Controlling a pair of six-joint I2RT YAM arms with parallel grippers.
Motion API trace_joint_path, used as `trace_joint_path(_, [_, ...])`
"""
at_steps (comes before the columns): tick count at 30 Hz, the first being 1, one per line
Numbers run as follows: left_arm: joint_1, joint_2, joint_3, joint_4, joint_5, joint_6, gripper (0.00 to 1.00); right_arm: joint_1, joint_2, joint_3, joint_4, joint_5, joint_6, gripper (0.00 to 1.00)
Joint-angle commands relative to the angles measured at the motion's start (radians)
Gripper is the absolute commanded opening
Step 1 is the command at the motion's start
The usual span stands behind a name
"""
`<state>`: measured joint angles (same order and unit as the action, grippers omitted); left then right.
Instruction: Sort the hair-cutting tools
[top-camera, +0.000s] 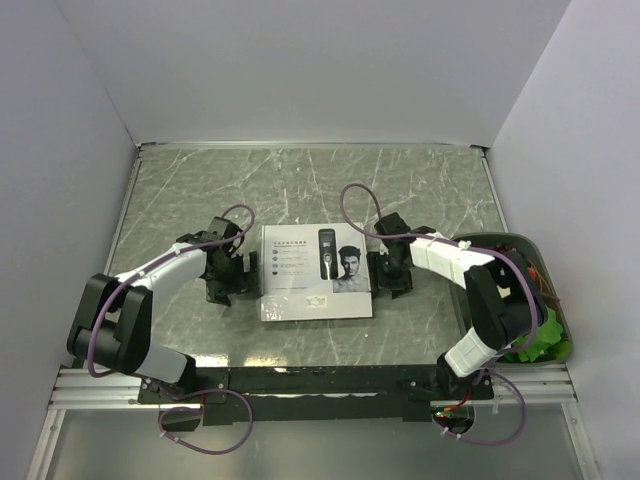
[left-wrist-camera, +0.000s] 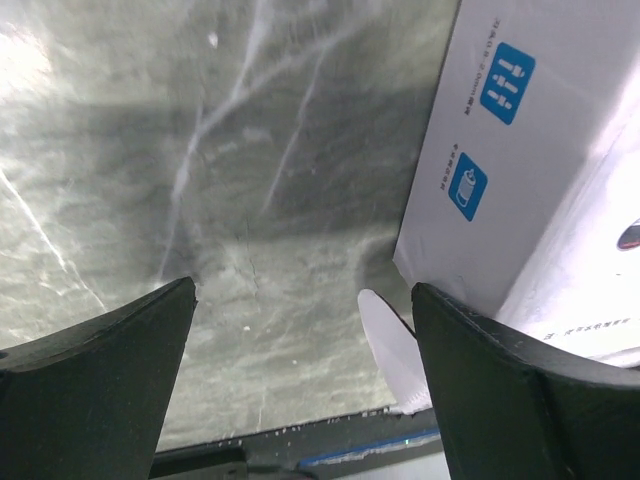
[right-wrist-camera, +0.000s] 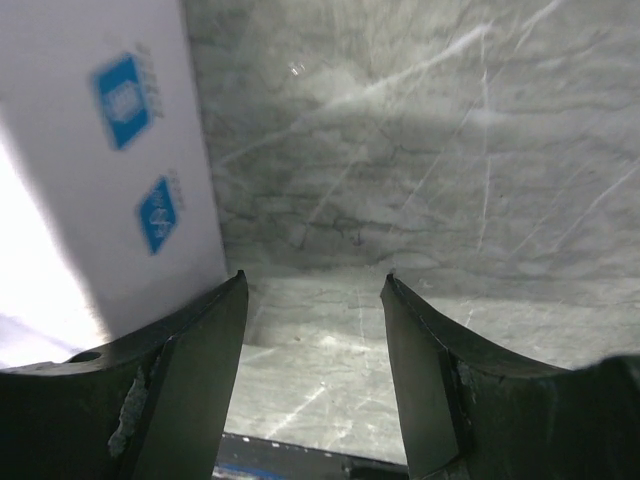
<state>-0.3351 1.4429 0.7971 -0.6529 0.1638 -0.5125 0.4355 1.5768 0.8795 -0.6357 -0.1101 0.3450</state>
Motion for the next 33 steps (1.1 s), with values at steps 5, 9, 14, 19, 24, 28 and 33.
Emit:
trace_joint_path(5, [-0.019, 0.001, 0.021, 0.09, 0.33, -0.023, 0.95, 0.025, 0.043, -0.037, 0.073, -0.266, 0.035, 0.91])
trace_joint_path(9, [-0.019, -0.006, 0.01, 0.127, 0.368, -0.043, 0.95, 0.026, 0.043, -0.047, 0.1, -0.293, 0.046, 1.0])
trace_joint_path(14, [-0.019, -0.006, -0.001, 0.145, 0.369, -0.061, 0.95, 0.028, 0.025, -0.057, 0.113, -0.284, 0.063, 0.99])
trace_joint_path(19, [-0.018, -0.042, 0.04, 0.076, 0.228, -0.049, 0.95, 0.035, 0.003, -0.05, 0.087, -0.243, 0.061, 1.0])
trace_joint_path(24, [-0.019, -0.068, 0.128, -0.005, 0.045, -0.021, 0.97, 0.039, -0.012, -0.036, 0.056, -0.165, 0.043, 1.0])
trace_joint_path(28, [-0.019, -0.07, 0.169, -0.042, -0.062, -0.003, 0.97, 0.039, -0.017, -0.019, 0.039, -0.125, 0.029, 1.0])
trace_joint_path(33, [-0.019, -0.07, 0.174, -0.077, -0.15, 0.017, 0.98, 0.039, -0.02, -0.004, 0.01, -0.082, 0.008, 1.0])
